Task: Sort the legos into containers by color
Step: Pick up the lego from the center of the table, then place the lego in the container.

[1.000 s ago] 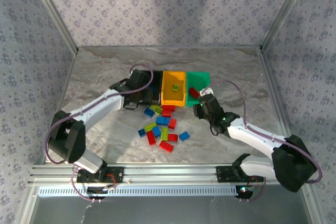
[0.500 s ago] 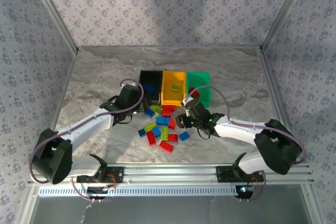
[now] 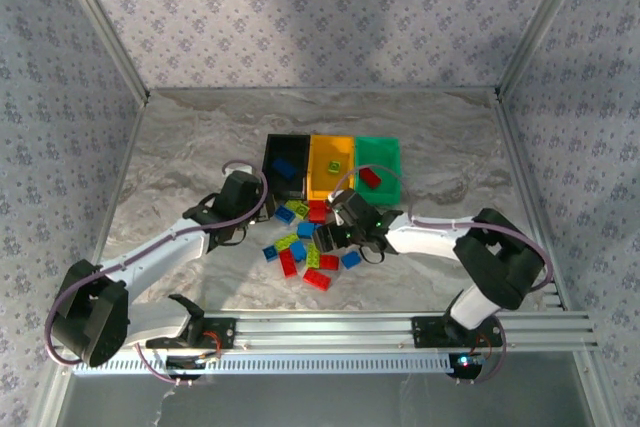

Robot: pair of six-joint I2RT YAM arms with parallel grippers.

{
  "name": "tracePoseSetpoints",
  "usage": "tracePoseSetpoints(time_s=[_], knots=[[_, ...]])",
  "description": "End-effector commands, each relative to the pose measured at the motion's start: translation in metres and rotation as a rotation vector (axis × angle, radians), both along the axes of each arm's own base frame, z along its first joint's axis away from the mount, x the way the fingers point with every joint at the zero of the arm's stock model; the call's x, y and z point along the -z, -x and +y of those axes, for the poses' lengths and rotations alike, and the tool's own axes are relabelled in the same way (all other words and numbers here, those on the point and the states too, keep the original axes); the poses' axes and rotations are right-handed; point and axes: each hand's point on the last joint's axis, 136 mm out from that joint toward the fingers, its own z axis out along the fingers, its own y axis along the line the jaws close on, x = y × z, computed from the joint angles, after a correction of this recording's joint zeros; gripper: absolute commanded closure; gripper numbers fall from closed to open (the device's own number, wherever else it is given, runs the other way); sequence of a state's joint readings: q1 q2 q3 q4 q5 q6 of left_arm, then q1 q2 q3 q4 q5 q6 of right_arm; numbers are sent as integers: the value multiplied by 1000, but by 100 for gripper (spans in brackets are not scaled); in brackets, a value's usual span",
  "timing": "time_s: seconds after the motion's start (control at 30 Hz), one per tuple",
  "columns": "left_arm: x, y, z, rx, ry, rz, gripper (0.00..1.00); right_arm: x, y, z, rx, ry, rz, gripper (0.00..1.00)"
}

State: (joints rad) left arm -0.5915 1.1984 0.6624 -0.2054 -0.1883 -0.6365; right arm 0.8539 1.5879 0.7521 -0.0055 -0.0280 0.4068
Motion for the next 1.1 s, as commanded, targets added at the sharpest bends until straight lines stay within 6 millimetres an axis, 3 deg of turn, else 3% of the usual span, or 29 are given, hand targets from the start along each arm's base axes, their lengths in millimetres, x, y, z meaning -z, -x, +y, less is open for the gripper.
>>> tracePoseSetpoints(time_s=[0.0,0.13,0.33,0.63,0.73,0.9,1.0,1.07], knots=[[-8,-1,2,-1,-6,-37,51,5,5,9,-33,26,39,16],[-8,1,7,-5,-21,-50,51,10,6,12,-41,46,44,23],[-11,3,16,-15,-48,-65,52,4,8,0,-25,56,21,45],[-10,2,12,-13,-24,-63,52,-39,-4,-29,52,40,-73,50],[-8,3,9,-3,-14,-53,52,-61,-20,-47,96,42,-123,50],[-4,7,1,29,25,-30,52,-94,-65,-92,262,10,-181,50],[-1,11,-3,47,43,-10,52,-100,-92,-123,368,-6,-188,48],[2,15,-4,57,52,-1,53,-98,-107,-133,401,-22,-163,41]])
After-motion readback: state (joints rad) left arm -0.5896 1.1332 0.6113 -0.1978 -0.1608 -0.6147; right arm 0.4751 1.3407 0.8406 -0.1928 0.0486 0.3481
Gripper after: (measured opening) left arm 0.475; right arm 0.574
